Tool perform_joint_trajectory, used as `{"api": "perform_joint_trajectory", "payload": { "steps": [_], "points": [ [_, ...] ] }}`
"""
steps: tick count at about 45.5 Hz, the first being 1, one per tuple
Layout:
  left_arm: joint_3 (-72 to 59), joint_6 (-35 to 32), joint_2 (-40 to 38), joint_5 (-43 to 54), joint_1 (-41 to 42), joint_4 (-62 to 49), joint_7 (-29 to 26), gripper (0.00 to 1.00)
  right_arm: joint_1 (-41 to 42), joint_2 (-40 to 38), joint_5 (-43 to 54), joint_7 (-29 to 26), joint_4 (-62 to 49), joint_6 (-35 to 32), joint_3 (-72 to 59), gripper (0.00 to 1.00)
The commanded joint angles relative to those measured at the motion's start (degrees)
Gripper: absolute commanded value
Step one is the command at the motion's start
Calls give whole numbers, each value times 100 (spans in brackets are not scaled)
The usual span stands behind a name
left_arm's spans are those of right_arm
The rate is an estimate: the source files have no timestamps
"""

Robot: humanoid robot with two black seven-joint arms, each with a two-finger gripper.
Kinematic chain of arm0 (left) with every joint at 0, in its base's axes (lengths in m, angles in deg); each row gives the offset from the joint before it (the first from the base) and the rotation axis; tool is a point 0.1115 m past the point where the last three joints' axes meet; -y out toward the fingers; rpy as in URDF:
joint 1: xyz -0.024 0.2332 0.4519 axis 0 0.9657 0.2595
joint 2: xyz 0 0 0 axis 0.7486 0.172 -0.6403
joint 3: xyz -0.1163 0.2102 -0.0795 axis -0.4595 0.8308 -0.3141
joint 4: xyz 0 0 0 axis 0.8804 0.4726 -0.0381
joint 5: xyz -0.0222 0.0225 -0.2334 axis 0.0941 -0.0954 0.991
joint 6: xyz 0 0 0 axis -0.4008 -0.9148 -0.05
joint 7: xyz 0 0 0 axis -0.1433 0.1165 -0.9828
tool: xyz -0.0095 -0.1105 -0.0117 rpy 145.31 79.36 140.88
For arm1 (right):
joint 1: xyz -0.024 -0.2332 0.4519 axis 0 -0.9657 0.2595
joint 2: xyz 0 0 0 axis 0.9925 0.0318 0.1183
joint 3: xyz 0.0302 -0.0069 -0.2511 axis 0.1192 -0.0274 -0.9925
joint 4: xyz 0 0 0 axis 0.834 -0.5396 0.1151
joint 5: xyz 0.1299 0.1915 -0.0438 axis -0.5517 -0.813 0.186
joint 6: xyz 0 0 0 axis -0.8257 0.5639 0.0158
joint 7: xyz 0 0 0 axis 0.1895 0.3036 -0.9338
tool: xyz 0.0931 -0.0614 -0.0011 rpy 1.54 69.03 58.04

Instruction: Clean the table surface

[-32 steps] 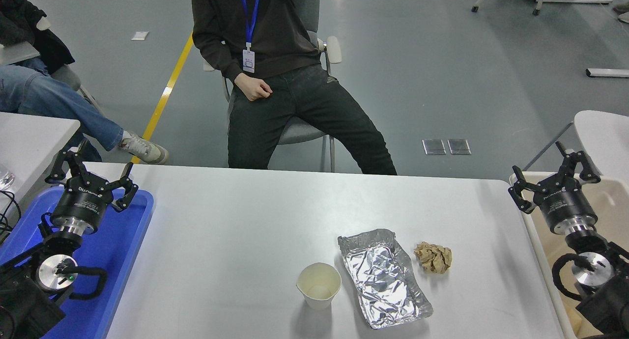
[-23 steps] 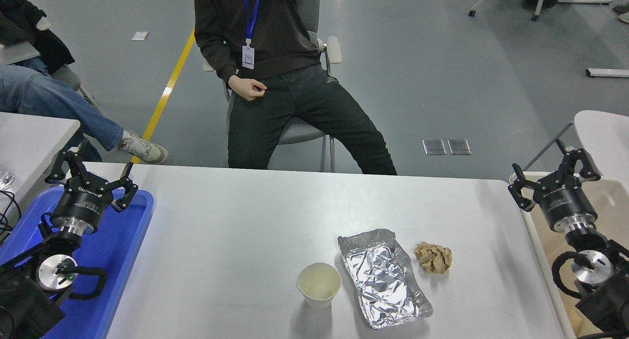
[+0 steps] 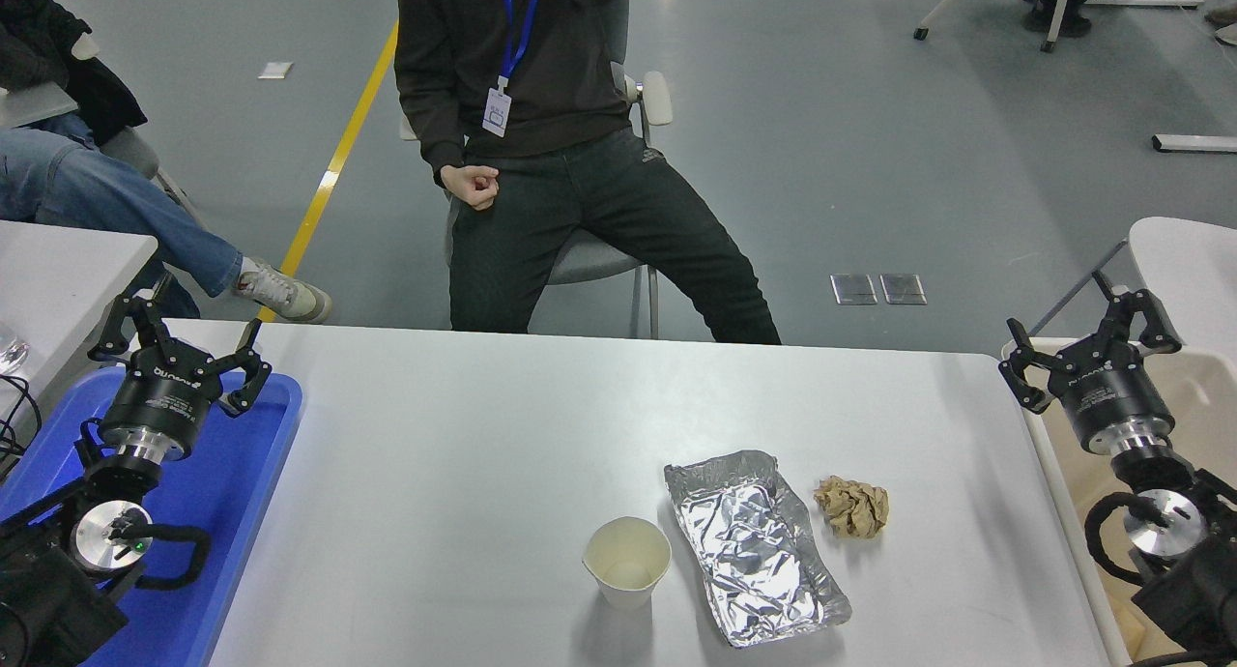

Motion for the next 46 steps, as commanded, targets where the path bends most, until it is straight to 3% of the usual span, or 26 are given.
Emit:
{"api": "perform_joint_trajectory", "payload": {
  "steps": [1, 13, 46],
  "points": [
    [-1, 4, 1, 0, 0, 0, -5, 100, 56, -106, -1, -9, 14, -171, -37, 99],
    [-1, -4, 1, 0, 0, 0, -5, 100, -6, -405, 17, 0, 14, -663, -11, 99],
    [-19, 13, -8, 0, -9, 0, 13, 100, 152, -449, 95, -9, 198, -760, -169, 99]
  ]
}}
